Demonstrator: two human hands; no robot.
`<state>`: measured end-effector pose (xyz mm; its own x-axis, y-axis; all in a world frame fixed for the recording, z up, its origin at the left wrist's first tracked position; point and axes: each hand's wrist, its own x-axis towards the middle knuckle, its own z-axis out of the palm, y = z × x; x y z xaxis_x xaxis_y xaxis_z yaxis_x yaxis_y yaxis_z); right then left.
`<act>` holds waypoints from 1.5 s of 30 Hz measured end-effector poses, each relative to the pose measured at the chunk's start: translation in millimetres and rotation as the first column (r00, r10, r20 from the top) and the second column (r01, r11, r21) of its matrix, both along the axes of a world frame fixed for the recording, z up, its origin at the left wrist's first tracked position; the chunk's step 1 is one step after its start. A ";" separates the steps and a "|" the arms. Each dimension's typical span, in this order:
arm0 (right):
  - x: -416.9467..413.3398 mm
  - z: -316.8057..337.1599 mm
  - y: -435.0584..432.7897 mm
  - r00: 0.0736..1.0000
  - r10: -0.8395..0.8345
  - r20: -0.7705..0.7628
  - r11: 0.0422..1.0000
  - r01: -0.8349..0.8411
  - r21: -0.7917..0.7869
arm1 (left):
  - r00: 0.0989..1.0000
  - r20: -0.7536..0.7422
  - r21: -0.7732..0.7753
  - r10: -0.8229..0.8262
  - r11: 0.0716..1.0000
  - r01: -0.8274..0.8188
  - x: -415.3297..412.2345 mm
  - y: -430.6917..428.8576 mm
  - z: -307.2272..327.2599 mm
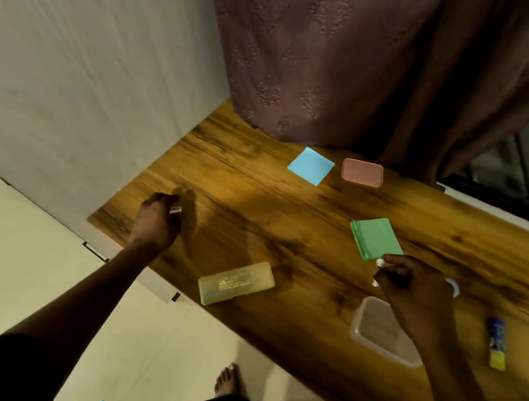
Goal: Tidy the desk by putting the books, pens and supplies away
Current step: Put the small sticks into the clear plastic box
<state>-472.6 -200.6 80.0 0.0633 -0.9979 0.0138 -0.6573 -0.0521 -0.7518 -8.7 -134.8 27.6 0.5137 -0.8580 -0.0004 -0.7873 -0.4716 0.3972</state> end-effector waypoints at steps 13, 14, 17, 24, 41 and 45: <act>22.6 18.8 36.4 0.986 -0.156 0.062 0.987 0.153 0.047 | 0.975 0.088 -0.069 -0.206 0.975 0.212 6.8 -17.9 0.0; 19.3 20.4 38.4 0.985 -0.163 0.060 0.986 0.160 0.047 | 0.969 0.102 -0.089 -0.225 0.968 0.235 2.1 -21.6 1.9; 7.6 19.7 43.0 0.984 -0.168 0.067 0.983 0.162 0.091 | 0.956 0.096 -0.180 -0.276 0.940 0.290 -22.4 -28.5 10.3; -14.1 7.1 54.1 0.985 -0.119 -0.128 0.976 0.139 0.168 | 0.897 -0.232 -0.294 -0.376 0.906 0.304 -124.9 -30.5 32.0; -0.7 -46.7 52.5 0.926 0.016 -0.376 0.967 0.082 0.242 | 0.548 -0.773 -0.182 -0.319 0.939 0.290 -266.8 10.4 43.7; -4.4 -38.8 52.3 0.938 0.057 -0.343 0.969 0.032 0.247 | 0.552 -0.781 -0.151 -0.292 0.946 0.287 -272.3 12.4 43.6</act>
